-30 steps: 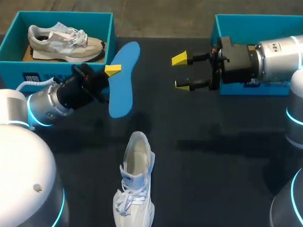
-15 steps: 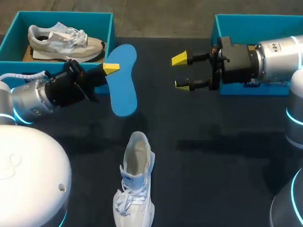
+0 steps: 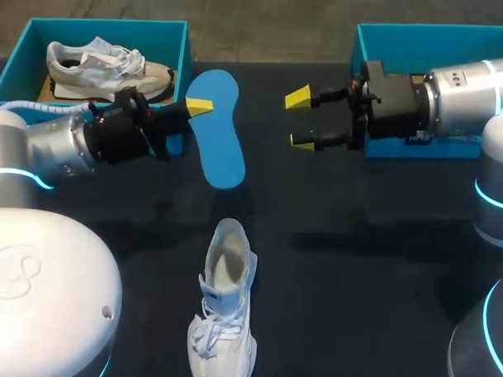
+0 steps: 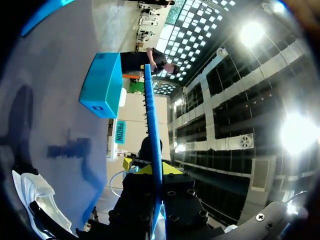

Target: Take the shoe out of the shoebox, open the shoe tongue, remove and reinsert the insole, then place the shoe into the shoebox

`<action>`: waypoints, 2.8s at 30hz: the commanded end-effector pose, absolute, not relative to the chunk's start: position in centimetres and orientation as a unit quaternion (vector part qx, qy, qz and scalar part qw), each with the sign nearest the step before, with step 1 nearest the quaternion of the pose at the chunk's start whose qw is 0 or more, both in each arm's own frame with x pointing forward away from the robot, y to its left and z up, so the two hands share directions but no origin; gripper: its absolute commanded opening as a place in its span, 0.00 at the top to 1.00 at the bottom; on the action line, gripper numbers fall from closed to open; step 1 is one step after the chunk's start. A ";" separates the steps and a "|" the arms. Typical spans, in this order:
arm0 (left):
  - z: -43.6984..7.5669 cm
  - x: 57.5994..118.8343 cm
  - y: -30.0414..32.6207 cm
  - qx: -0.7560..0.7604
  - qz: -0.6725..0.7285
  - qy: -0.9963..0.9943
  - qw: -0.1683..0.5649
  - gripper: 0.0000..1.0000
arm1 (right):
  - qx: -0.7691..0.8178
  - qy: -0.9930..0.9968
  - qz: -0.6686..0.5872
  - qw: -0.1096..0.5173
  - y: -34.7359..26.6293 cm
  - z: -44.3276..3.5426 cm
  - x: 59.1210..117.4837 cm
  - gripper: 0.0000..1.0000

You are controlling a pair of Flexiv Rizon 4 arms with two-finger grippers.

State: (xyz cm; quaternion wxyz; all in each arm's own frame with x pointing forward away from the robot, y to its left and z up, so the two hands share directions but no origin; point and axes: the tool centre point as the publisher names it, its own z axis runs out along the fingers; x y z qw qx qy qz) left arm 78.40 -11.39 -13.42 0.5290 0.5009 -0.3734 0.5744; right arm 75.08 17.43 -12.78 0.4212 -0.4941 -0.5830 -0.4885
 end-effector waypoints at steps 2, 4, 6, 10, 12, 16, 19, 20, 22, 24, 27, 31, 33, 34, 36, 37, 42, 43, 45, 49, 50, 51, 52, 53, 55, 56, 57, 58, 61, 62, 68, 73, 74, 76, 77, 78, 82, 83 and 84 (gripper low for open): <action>-13.8 78.7 -12.2 0.504 0.564 -0.383 0.531 1.00 | -0.496 -0.584 -0.487 0.420 17.6 -12.7 75.0 0.00; -13.9 78.7 -12.4 0.505 0.559 -0.387 0.533 1.00 | -0.496 -0.584 -0.487 0.420 17.6 -12.7 75.0 0.00; -14.0 78.7 -12.5 0.505 0.557 -0.387 0.533 1.00 | -0.496 -0.584 -0.487 0.420 17.6 -12.7 75.0 0.00; -14.0 78.7 -12.5 0.505 0.557 -0.387 0.533 1.00 | -0.498 -0.611 -0.474 0.391 17.1 -11.8 75.3 0.00; -14.0 78.7 -12.5 0.505 0.557 -0.387 0.533 1.00 | -0.508 -0.642 -0.449 0.358 16.8 -10.5 75.5 0.00; -14.0 78.7 -12.5 0.505 0.557 -0.387 0.533 1.00 | -0.533 -0.685 -0.394 0.301 16.6 -7.8 75.8 0.00; -14.0 78.7 -12.5 0.505 0.557 -0.387 0.533 1.00 | -0.545 -0.713 -0.351 0.268 16.8 -6.0 76.1 0.00; -14.0 78.7 -12.5 0.505 0.557 -0.387 0.533 1.00 | -0.549 -0.722 -0.334 0.256 17.0 -5.5 76.3 0.00; -14.0 78.7 -12.5 0.505 0.557 -0.387 0.533 1.00 | -0.561 -0.741 -0.292 0.226 17.6 -4.6 76.5 0.00; -14.0 78.7 -12.5 0.505 0.557 -0.387 0.533 1.00 | -0.572 -0.757 -0.251 0.194 18.3 -3.9 76.7 0.00; -14.0 78.7 -12.5 0.505 0.557 -0.387 0.533 1.00 | -0.585 -0.773 -0.195 0.150 19.4 -3.3 77.0 0.00; -14.0 78.7 -12.5 0.505 0.557 -0.387 0.533 1.00 | -0.590 -0.788 -0.145 0.099 20.9 -2.7 77.1 0.00; -14.0 78.7 -12.5 0.505 0.557 -0.387 0.533 1.00 | -0.593 -0.792 -0.125 0.072 21.6 -2.3 77.1 0.00; -14.0 78.7 -12.5 0.505 0.557 -0.387 0.533 1.00 | -0.594 -0.794 -0.117 0.058 21.9 -2.1 77.0 0.00; -14.0 78.7 -12.5 0.505 0.557 -0.387 0.533 1.00 | -0.593 -0.797 -0.107 0.036 22.4 -1.7 76.8 0.00; -14.0 78.7 -12.5 0.505 0.557 -0.387 0.533 1.00 | -0.592 -0.798 -0.106 0.026 22.7 -1.6 76.7 0.00; -14.0 78.7 -12.5 0.505 0.557 -0.387 0.533 1.00 | -0.592 -0.801 -0.090 -0.013 23.9 -0.7 76.5 0.00; -14.0 78.7 -12.5 0.505 0.557 -0.387 0.533 1.00 | -0.592 -0.801 -0.085 -0.022 24.1 -0.5 76.5 0.00; -14.0 78.7 -12.5 0.505 0.557 -0.387 0.533 1.00 | -0.598 -0.797 -0.071 -0.046 24.6 -0.3 76.4 0.00; -14.0 78.7 -12.5 0.505 0.557 -0.387 0.533 1.00 | -0.599 -0.794 -0.059 -0.082 25.7 -0.5 76.2 0.00; -14.0 78.7 -12.5 0.505 0.557 -0.387 0.533 1.00 | -0.597 -0.795 -0.061 -0.088 25.9 -0.5 76.1 0.00; -14.0 78.7 -12.5 0.505 0.557 -0.387 0.533 1.00 | -0.597 -0.794 -0.059 -0.097 26.3 -0.6 75.9 0.00; -14.0 78.7 -12.5 0.505 0.557 -0.387 0.533 1.00 | -0.596 -0.794 -0.061 -0.103 26.6 -0.6 75.7 0.00; -14.0 78.7 -12.5 0.505 0.557 -0.387 0.533 1.00 | -0.596 -0.794 -0.060 -0.108 26.8 -0.6 75.7 0.00; -14.0 78.7 -12.5 0.505 0.557 -0.387 0.533 1.00 | -0.594 -0.795 -0.061 -0.110 27.2 -0.7 75.6 0.00; -14.0 78.7 -12.5 0.505 0.557 -0.387 0.533 1.00 | -0.594 -0.795 -0.060 -0.111 27.3 -0.7 75.5 0.00; -14.0 78.7 -12.5 0.505 0.557 -0.387 0.533 1.00 | -0.593 -0.795 -0.060 -0.111 27.4 -0.8 75.5 0.00; -14.0 78.7 -12.5 0.505 0.557 -0.387 0.533 1.00 | -0.594 -0.795 -0.057 -0.110 27.6 -0.9 75.5 0.00; -14.0 78.7 -12.5 0.505 0.557 -0.387 0.533 1.00 | -0.595 -0.796 -0.046 -0.104 27.9 -1.0 75.6 0.00; -14.0 78.7 -12.5 0.505 0.557 -0.387 0.533 1.00 | -0.595 -0.796 -0.045 -0.103 28.0 -1.1 75.7 0.00; -14.0 78.7 -12.5 0.505 0.557 -0.387 0.533 1.00 | -0.600 -0.793 -0.038 -0.100 28.3 -1.1 75.8 0.00; -14.0 78.7 -12.5 0.505 0.557 -0.387 0.533 1.00 | -0.603 -0.790 -0.038 -0.107 28.4 -1.0 75.7 0.00; -14.0 78.7 -12.5 0.505 0.557 -0.387 0.533 1.00 | -0.604 -0.788 -0.036 -0.112 28.5 -1.0 75.6 0.00; -14.0 78.7 -12.5 0.505 0.557 -0.387 0.533 1.00 | -0.605 -0.787 -0.036 -0.112 28.4 -1.1 75.6 0.00; -14.0 78.7 -12.5 0.505 0.557 -0.387 0.533 1.00 | -0.606 -0.786 -0.038 -0.111 28.4 -1.1 75.5 0.00; -14.0 78.7 -12.5 0.505 0.557 -0.387 0.533 1.00 | -0.608 -0.785 -0.041 -0.109 28.3 -1.2 75.4 0.00; -14.0 78.7 -12.5 0.505 0.557 -0.387 0.533 1.00 | -0.619 -0.778 -0.054 -0.094 27.6 -1.2 75.3 0.00; -14.0 78.7 -12.5 0.505 0.557 -0.387 0.533 1.00 | -0.620 -0.777 -0.056 -0.093 27.5 -1.2 75.4 0.00; -14.0 78.7 -12.5 0.505 0.557 -0.387 0.533 1.00 | -0.622 -0.776 -0.080 -0.071 27.1 -1.1 75.4 0.00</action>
